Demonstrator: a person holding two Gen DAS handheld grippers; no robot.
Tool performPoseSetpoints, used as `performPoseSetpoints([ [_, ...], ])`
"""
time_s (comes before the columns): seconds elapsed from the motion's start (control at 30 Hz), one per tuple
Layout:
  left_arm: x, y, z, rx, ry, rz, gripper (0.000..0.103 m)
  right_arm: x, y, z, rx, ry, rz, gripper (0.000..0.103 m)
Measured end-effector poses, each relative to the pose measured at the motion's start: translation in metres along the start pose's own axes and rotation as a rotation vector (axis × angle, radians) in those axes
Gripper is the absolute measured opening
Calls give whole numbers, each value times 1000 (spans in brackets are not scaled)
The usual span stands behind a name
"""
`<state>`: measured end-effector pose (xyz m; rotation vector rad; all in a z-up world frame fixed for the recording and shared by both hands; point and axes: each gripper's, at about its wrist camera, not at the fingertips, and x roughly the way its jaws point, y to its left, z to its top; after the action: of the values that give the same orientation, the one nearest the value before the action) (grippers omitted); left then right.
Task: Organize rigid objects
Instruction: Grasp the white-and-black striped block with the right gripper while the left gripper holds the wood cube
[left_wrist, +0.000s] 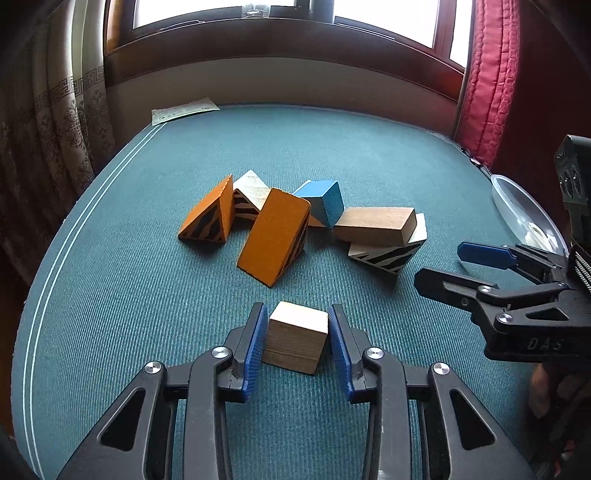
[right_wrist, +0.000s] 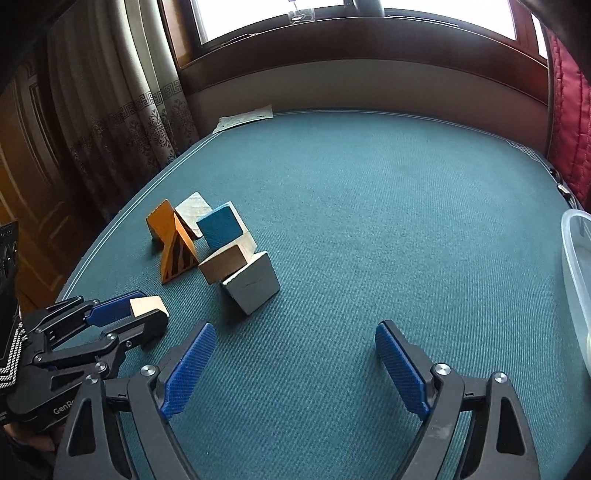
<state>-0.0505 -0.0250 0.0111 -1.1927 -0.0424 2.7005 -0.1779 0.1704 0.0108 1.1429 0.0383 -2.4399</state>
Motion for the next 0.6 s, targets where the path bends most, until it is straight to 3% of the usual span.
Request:
performPoseSetpoints([
  [0.5,-1,3,-1,-20,-3,-12,35,27,17,23,-65,4,41,56],
  [0.6,-1,2,-1,-21,-3,-13,35,30,19,25,-72,4,61,44],
])
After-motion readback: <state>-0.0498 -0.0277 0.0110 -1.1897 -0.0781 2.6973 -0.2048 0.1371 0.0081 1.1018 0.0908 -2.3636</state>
